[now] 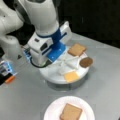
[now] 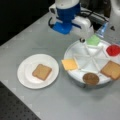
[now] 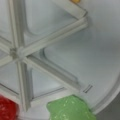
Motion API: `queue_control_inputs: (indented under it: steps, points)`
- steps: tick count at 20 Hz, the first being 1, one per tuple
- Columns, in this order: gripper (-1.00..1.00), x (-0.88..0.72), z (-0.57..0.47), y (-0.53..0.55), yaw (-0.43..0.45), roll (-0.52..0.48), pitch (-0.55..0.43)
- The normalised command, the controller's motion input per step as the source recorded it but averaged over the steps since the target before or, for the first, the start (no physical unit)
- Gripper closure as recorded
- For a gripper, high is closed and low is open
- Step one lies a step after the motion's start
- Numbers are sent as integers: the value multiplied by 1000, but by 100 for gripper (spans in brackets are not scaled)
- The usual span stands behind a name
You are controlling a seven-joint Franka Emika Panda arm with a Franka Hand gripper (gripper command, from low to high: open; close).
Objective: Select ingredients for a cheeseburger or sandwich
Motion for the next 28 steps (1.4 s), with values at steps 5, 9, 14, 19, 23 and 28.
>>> queue_control_inputs:
  steps: [5, 9, 14, 19, 23, 28]
  points:
    - [-100, -250, -242, 479, -109, -128, -194]
    - [-100, -309, -249, 367, -61, -96, -207]
    - [-100, -328, -215, 195, -45, -60, -237]
    - [-100, -349, -264, 87, -50, -62, -249]
    - [-100, -363, -299, 110, -58, -44, -254]
    - [-100, -316, -252, 191, -66, -35, -269]
